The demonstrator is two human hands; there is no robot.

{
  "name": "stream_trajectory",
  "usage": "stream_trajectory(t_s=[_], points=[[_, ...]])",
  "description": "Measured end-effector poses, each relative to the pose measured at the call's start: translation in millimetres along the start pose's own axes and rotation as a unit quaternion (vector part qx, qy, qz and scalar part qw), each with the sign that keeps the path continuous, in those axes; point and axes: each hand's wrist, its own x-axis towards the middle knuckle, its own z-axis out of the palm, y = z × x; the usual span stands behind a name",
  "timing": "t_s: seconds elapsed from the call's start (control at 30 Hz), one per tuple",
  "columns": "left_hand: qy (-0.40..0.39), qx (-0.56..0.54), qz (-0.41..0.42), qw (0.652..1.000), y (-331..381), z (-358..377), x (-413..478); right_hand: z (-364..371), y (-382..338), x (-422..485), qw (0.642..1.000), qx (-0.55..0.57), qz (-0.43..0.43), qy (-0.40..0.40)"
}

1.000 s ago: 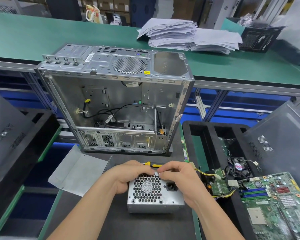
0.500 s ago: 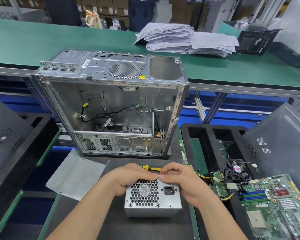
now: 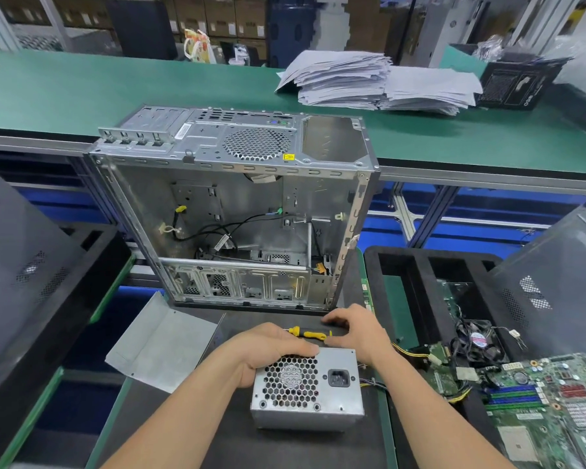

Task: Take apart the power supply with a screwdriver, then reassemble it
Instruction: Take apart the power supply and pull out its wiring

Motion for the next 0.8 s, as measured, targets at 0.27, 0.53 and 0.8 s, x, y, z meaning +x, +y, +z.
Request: stream_trajectory(t_s=[0.27, 0.53, 0.8], points=[[-0.019, 0.005, 0.01, 1.0, 3.2, -0.3, -2.9, 14.8, 7.2, -0.5, 0.996, 0.091, 0.008, 0.025], [-0.035, 0.009, 0.01, 0.999, 3.6, -3.3, 0.4, -30.7, -30.0, -40.0, 0.901, 0.409, -0.089, 0.112], [-0.053, -0.031, -0.015, 0.998, 4.3, -5.1, 2.8, -68.0, -76.2, -77.4, 0.855, 0.423, -0.162, 0.251]])
